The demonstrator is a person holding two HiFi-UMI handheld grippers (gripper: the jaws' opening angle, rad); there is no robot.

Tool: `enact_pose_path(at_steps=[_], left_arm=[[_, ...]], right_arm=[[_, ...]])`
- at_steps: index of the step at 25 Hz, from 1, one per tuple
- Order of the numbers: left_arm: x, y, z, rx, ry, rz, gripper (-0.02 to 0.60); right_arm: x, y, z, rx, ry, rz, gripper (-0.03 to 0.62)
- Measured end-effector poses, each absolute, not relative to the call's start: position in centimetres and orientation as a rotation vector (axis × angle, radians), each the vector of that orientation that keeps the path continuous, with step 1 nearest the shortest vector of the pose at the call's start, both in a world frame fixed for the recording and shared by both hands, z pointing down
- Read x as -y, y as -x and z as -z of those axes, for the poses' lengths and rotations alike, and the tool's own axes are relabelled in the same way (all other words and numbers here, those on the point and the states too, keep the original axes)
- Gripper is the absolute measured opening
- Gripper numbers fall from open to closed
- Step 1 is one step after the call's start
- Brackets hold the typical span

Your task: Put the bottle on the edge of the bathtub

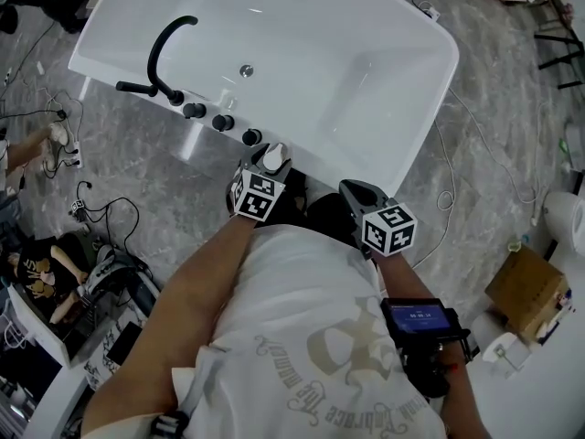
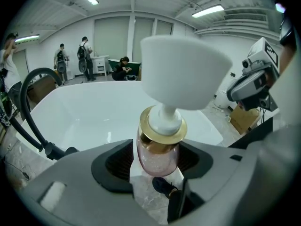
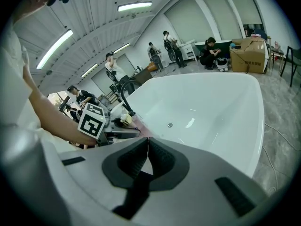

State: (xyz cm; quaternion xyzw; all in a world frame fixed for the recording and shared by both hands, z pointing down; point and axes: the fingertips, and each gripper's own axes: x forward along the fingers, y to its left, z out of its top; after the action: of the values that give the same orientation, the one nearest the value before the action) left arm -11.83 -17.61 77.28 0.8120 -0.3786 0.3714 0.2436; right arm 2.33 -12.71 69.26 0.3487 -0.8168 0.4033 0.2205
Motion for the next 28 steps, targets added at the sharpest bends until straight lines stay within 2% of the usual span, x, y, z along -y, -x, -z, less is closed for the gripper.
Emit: enact_pose_path(at_steps=[15,28], left_arm=[[16.3,13.7,-74.0,1.070,-2.238,-0.988,0.237],[14.1,13.8,-71.7,1.223,-2.130,-0.903,0.211]], right_arm=[[14.0,0.4,-68.1,2.339,-0.871,-1.075,0.006],[14.3,-0.8,-67.2,2.397,-0.712,-0.999,0.006]])
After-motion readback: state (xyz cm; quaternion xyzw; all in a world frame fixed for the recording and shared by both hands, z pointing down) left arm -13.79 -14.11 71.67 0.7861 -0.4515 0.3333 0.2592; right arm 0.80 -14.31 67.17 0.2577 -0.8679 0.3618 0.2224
